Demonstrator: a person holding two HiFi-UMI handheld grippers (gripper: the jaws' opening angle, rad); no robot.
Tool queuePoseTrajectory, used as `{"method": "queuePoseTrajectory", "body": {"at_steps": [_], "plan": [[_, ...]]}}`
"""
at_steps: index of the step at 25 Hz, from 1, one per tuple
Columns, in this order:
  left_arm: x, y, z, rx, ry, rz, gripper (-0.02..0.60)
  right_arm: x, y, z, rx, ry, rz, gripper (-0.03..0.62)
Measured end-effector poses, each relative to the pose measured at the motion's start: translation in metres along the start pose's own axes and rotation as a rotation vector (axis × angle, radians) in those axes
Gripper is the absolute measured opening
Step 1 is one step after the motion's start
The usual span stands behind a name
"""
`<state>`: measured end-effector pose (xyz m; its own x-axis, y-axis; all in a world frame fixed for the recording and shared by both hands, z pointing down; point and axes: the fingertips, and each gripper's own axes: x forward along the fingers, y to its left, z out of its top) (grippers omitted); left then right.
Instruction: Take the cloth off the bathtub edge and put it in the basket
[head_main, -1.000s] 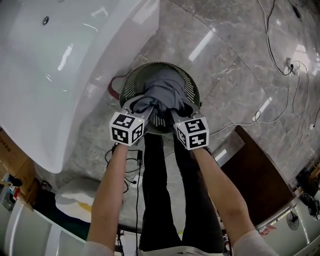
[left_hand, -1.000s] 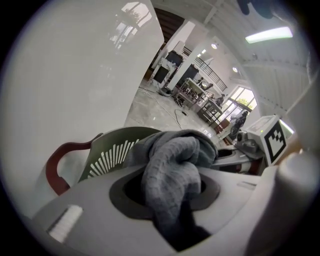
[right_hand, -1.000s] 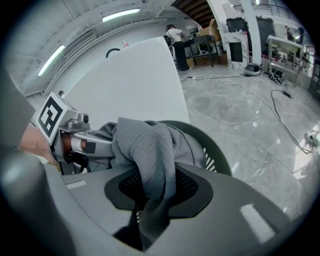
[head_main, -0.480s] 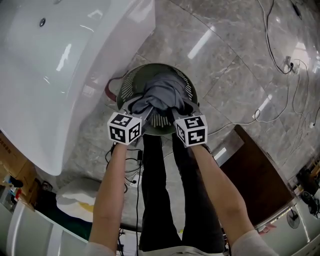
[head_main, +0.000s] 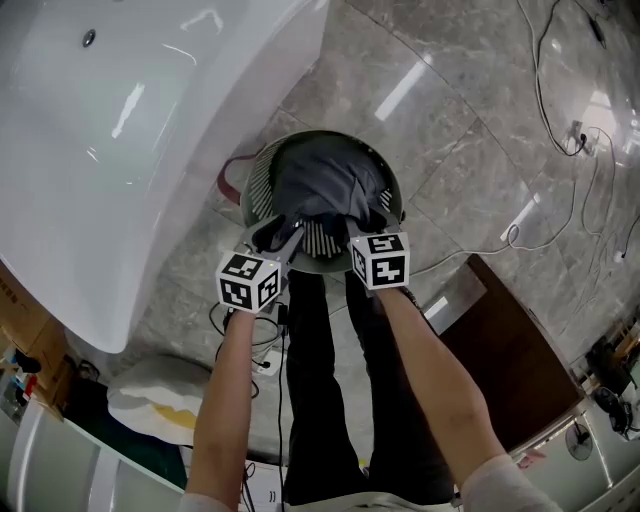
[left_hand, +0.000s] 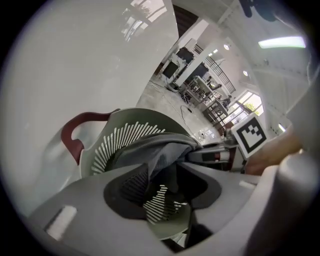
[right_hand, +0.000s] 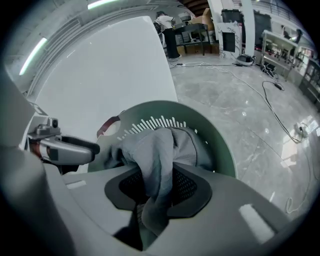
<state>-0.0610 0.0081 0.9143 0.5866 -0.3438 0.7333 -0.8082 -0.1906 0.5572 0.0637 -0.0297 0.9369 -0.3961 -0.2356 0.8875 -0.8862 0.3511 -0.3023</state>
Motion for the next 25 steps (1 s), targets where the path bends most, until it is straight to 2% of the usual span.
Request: {"method": "queuePoseTrajectory", "body": {"at_steps": [5, 9, 12, 13, 18, 22, 25], "plan": [[-0.019, -0.007, -0.025, -0.061, -0.015, -0.017, 0.214, 0.012, 0.019, 0.007, -0.107, 0.016, -0.021, 0.1], [-0.03, -0.011, -0.046, -0.07, -0.003, -0.023, 0.214, 0.021, 0.048, 0.018, -0.136, 0.013, -0.001, 0.1], [-0.035, -0.016, -0.057, -0.08, 0.009, -0.033, 0.214, 0.027, 0.067, 0.004, -0.113, 0.113, 0.065, 0.109], [-0.036, -0.017, -0.058, -0.084, 0.01, -0.037, 0.214, 0.027, 0.068, -0.003, -0.102, 0.147, 0.075, 0.131], [-0.048, -0.009, -0.042, -0.041, 0.012, -0.041, 0.215, 0.01, 0.07, -0.009, -0.117, 0.156, 0.044, 0.14], [-0.059, -0.016, -0.023, -0.045, 0.016, -0.029, 0.213, -0.031, 0.068, -0.007, -0.14, 0.174, 0.029, 0.14], [-0.075, -0.03, 0.003, 0.015, 0.029, -0.039, 0.214, -0.066, 0.073, 0.009, -0.156, 0.139, 0.016, 0.141]]}}
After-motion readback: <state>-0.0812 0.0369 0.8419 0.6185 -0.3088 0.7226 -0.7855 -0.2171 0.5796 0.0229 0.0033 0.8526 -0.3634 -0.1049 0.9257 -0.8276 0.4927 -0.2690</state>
